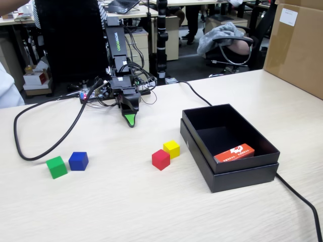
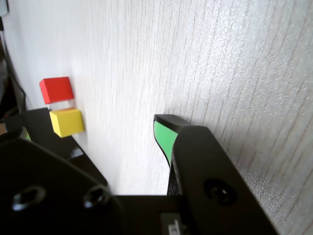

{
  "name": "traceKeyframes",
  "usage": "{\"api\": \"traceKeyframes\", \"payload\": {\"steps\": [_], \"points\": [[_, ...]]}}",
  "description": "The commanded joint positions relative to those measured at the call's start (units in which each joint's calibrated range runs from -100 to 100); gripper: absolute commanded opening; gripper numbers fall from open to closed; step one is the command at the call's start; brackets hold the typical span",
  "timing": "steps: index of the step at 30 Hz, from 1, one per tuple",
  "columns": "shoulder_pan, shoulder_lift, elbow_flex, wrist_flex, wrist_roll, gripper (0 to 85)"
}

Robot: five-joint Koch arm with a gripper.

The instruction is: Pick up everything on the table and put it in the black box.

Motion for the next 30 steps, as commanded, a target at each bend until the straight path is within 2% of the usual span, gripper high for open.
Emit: {"api": "traceKeyframes", "payload": {"steps": [1,16,25,30], "points": [[-1.27,1.36,0.43,-4.33,4.2,47.5],[-1.37,1.36,1.16,-5.19,4.59,48.0],[-3.03,1.82,18.2,-26.01,4.64,48.3],[-5.13,8.82,33.07,-43.03,4.44,48.3]]}}
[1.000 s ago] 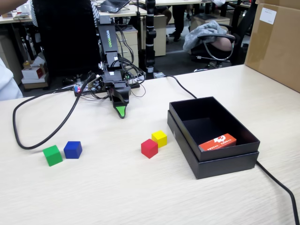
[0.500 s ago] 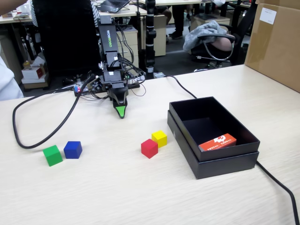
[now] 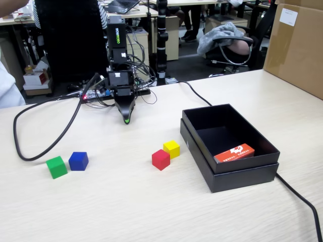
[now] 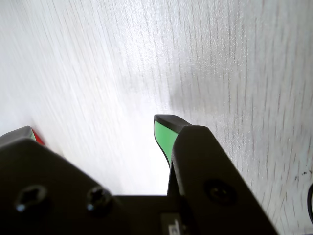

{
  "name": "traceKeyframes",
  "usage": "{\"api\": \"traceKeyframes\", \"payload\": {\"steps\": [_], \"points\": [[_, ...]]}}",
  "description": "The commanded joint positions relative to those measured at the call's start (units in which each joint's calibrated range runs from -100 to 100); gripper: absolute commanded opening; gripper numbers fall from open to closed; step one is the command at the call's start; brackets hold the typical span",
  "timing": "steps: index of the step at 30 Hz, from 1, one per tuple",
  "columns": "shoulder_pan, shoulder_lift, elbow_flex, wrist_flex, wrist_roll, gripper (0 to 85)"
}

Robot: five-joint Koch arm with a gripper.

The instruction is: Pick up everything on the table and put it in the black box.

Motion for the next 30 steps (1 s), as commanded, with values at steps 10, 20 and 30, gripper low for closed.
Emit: {"api": "traceKeyframes", "payload": {"steps": [10,20,30], "points": [[-8.99,32.26,41.95,-22.65,-5.13,47.7],[-16.75,62.43,66.98,-22.56,-14.36,48.0],[-18.07,88.14,88.1,-22.56,-16.31,47.9]]}}
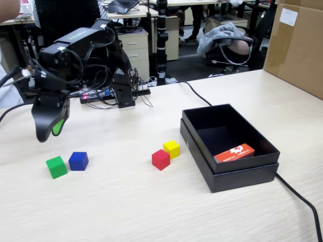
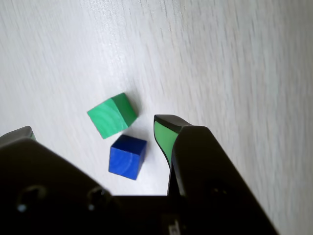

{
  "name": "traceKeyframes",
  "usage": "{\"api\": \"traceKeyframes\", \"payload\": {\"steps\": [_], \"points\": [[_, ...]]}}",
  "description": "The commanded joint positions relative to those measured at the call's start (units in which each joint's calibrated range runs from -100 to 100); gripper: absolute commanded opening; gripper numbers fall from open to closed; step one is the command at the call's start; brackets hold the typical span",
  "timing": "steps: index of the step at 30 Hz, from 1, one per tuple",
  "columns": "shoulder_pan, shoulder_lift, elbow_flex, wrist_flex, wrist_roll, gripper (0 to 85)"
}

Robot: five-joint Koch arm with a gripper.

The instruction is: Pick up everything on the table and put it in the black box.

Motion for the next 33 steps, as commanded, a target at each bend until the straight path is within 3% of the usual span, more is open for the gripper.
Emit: {"api": "traceKeyframes", "payload": {"steps": [1,20,26,29,30,33], "points": [[0.0,2.84,5.76,-0.19,-0.54,47.9],[1.42,20.05,13.83,-0.19,-1.51,43.7],[1.47,20.16,14.64,-0.19,-2.44,28.6],[1.51,20.39,16.09,-0.19,-2.93,10.8],[1.47,20.51,16.55,-0.19,-2.93,0.8],[1.42,20.28,16.27,-0.19,-2.88,0.9]]}}
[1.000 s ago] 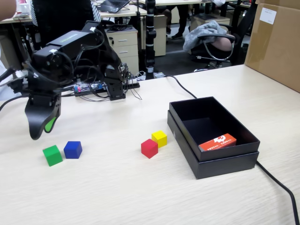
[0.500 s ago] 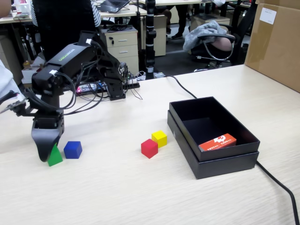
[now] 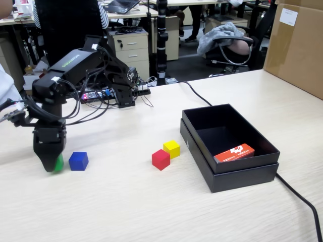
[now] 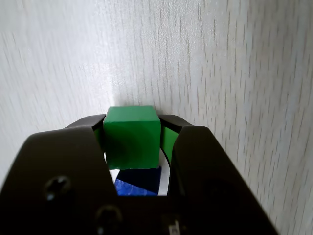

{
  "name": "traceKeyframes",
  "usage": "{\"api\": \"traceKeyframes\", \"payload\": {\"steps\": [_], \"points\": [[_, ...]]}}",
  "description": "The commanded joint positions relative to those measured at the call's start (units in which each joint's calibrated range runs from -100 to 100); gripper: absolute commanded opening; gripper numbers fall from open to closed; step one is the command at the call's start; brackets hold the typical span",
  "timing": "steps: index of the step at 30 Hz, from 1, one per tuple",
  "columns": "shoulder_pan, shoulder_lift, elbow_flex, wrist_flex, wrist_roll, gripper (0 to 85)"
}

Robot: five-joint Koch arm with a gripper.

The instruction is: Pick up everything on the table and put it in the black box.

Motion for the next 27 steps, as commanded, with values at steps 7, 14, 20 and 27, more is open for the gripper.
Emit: {"api": "traceKeyframes", "payload": {"steps": [7,14,20,27], "points": [[0.0,-19.77,-1.4,-0.27,0.15,0.9],[4.74,-48.11,-18.35,-0.27,3.03,0.9],[14.21,-66.36,-29.41,-0.36,8.74,0.9],[28.52,-64.64,-24.06,-3.38,16.51,0.9]]}}
